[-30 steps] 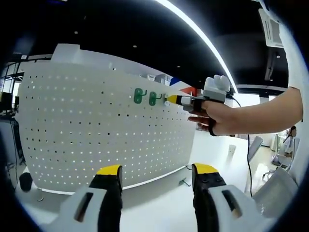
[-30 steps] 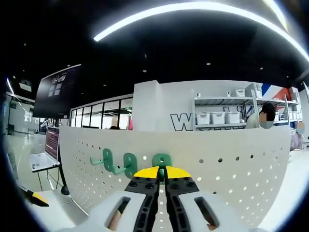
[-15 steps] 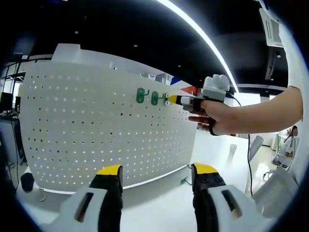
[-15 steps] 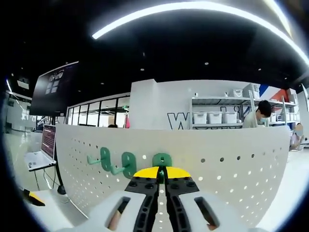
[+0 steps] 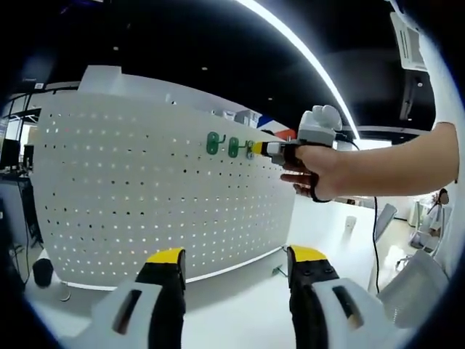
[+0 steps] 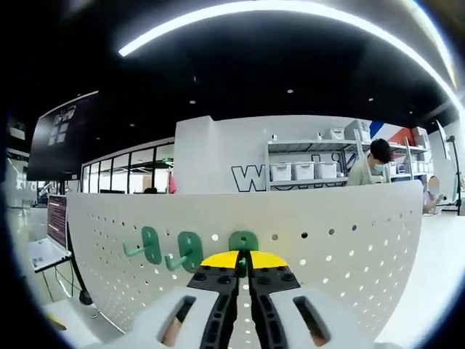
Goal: Insert the hook assembly into the mounting plate slot until the hook locks in place.
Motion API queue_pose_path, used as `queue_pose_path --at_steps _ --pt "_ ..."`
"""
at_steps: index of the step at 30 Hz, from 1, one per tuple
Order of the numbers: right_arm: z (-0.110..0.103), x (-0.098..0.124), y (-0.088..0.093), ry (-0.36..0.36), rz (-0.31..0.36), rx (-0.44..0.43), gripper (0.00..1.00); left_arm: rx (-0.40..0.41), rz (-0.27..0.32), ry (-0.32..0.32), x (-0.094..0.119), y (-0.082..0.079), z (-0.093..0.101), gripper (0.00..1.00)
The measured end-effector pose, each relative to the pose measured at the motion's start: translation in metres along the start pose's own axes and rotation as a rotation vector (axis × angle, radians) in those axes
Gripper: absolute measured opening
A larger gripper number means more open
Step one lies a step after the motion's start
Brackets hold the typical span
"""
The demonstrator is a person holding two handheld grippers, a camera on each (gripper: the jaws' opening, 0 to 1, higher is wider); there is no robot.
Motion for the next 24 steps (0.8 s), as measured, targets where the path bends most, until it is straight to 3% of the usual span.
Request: queue_pose_path --at_steps 15,24 --pt "0.0021 -0.0004 -0.0008 -0.030 -0.007 0.005 0.03 0.003 0.003 -0.007 0.0023 0.0009 0.0009 0.57" --pt "0.0039 0.0030 0.0004 -0.077 -0.016 0.020 0.13 -0.002 0.006 -0.009 -0.0003 -0.0003 0.0006 0.58"
Point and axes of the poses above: the point that each gripper's makers call its tool centre point, and the gripper's own axes: x roughly backward along the fingers, z roughly to its right, y roughly out of its underside, the point moved 8 cm from there along x, roughly backward along the fingers, and after that the axes turned 5 degrees about y, right-handed, at the moved point
